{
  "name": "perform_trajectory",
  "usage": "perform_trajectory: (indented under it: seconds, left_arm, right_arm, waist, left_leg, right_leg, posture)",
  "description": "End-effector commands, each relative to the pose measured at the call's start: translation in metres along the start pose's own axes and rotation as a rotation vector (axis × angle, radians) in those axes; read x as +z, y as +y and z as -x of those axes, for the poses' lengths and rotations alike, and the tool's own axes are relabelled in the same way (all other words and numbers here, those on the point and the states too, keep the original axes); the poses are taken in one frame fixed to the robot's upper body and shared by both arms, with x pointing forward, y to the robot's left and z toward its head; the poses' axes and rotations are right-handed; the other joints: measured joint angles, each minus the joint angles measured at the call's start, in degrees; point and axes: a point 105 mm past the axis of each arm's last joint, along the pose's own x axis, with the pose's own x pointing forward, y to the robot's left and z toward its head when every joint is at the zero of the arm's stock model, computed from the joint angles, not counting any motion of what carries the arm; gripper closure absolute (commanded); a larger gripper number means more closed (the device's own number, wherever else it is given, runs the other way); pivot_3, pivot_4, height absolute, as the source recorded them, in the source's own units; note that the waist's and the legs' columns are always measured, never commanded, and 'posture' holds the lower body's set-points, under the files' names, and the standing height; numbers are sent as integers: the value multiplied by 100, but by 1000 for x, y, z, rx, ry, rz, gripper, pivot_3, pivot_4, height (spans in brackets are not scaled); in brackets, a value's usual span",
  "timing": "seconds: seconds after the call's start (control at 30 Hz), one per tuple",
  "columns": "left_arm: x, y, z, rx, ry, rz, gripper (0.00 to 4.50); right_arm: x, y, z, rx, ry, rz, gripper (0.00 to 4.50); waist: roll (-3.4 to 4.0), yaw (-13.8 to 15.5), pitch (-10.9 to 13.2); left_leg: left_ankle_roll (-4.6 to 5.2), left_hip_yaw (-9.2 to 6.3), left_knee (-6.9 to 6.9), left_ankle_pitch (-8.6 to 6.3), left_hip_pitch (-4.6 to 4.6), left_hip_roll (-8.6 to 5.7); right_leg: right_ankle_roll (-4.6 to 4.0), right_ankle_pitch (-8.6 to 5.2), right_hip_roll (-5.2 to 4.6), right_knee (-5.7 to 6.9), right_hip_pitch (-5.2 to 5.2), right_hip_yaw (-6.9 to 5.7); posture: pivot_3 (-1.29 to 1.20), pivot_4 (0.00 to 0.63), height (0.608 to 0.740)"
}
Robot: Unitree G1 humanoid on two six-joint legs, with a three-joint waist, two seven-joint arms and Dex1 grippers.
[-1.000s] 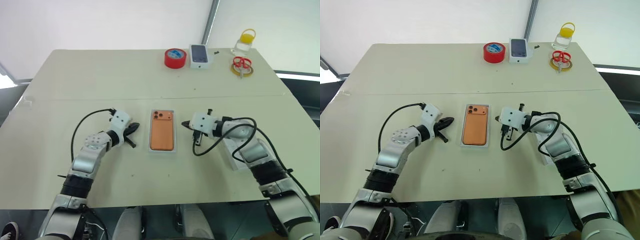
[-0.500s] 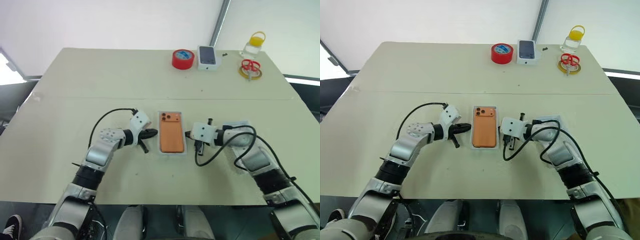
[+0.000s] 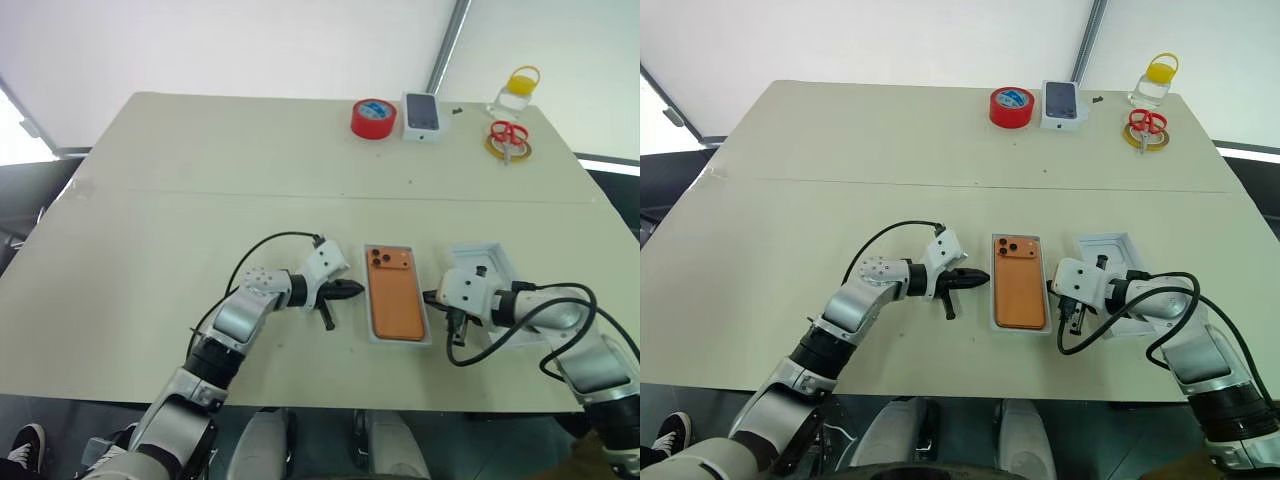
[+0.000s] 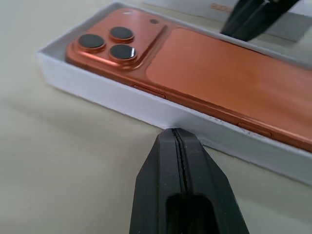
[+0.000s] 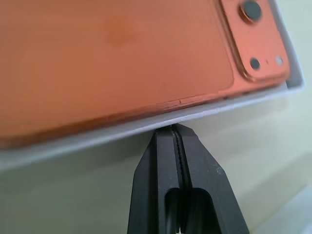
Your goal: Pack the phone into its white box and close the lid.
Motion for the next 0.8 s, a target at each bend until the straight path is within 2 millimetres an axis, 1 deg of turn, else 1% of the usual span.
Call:
perform_trajectory:
  seconds: [0.03,0.23,0.37,0.4,0.43,0.47,0.5,0.57,0.63,0.67,0.7,0.73,0.77,0.8]
  left_arm:
    - [19,-17,-12,-84,-57,-41,4477]
    - [14,7,-5,28,-38,-71,4477]
    - [18,16,6,70,-63,-63,4477]
    - [18,18,10,71,-72,-51,4477]
    - [20,17,14,57,-88,-23,4246]
    - [21,16,17,45,-99,-3,3973]
    - [23,17,19,48,-108,-2,3637]
    - [29,21,26,79,-133,-21,2662]
    - [32,22,31,85,-145,-22,1604]
    - [34,23,36,84,-158,-31,1098]
    - [35,24,44,86,-168,-41,552]
    - [36,26,53,103,-174,-101,40]
    - [35,27,60,117,-174,-156,40]
    - [33,26,66,105,-172,-154,40]
  right_arm:
    - [13,-4,6,-22,-47,51,4500]
    - [10,0,7,2,-36,49,4500]
    - [12,-16,18,-54,-49,26,4500]
    - [16,-23,23,-67,-73,-29,4500]
    - [20,-29,27,-80,-86,-45,3950]
    - [22,-33,30,-87,-93,-53,3661]
    - [24,-36,33,-91,-94,-48,3177]
    - [30,-43,38,-120,-110,-67,2118]
    - [31,-46,41,-134,-111,-80,1059]
    - [26,-51,42,-178,-80,-83,536]
    - [22,-55,41,-244,-62,-128,13]
    - [19,-58,40,-306,-63,-206,0]
    - [18,-57,39,-344,-64,-247,0]
    - [19,-53,37,-365,-64,-286,0]
  waist:
    - [0,-10,0]
    - [0,-15,0]
    - [1,-22,1]
    - [3,-28,1]
    - [5,-33,3]
    - [10,-35,5]
    - [12,-27,6]
    - [13,-21,7]
    - [13,-10,6]
    - [13,-7,6]
    - [14,-12,6]
    - [13,-19,6]
    - [13,-28,6]
    - [19,-38,3]
  left_leg:
    - [0,0,0,0,0,0]
    - [0,1,-1,0,-4,1]
    - [0,0,-1,0,-4,2]
    - [0,1,-1,0,-4,3]
    - [0,2,-1,0,-5,3]
    - [0,3,-1,0,-5,5]
    - [0,3,-1,0,-5,6]
    - [0,2,-1,0,-5,7]
    - [0,0,-1,0,-8,10]
    - [0,-1,-1,0,-9,10]
    - [0,-1,-1,0,-10,9]
    - [0,0,-1,0,-13,8]
    - [0,1,-1,0,-14,8]
    - [0,4,-1,0,-13,10]
  right_leg:
    - [0,0,0,0,0,0]
    - [1,1,3,-1,-6,0]
    - [1,1,3,-1,-6,0]
    - [1,1,3,-1,-8,0]
    - [1,1,4,-1,-9,0]
    - [1,2,4,-1,-9,0]
    - [1,2,4,1,-11,0]
    - [1,1,5,1,-12,-1]
    - [0,1,7,0,-11,-3]
    - [0,1,7,0,-12,-3]
    - [0,1,7,0,-11,-4]
    - [0,1,6,-1,-13,-3]
    - [0,1,5,-2,-14,-2]
    - [0,2,5,-2,-18,-1]
  posture:
    - [0,150,740]
    - [0,150,740]
    - [0,150,740]
    - [0,150,740]
    - [0,150,740]
    - [0,150,740]
    - [0,150,740]
    - [0,150,740]
    - [0,150,740]
    - [0,150,740]
    - [0,150,740]
    - [0,150,740]
    - [0,150,740]
    - [0,150,740]
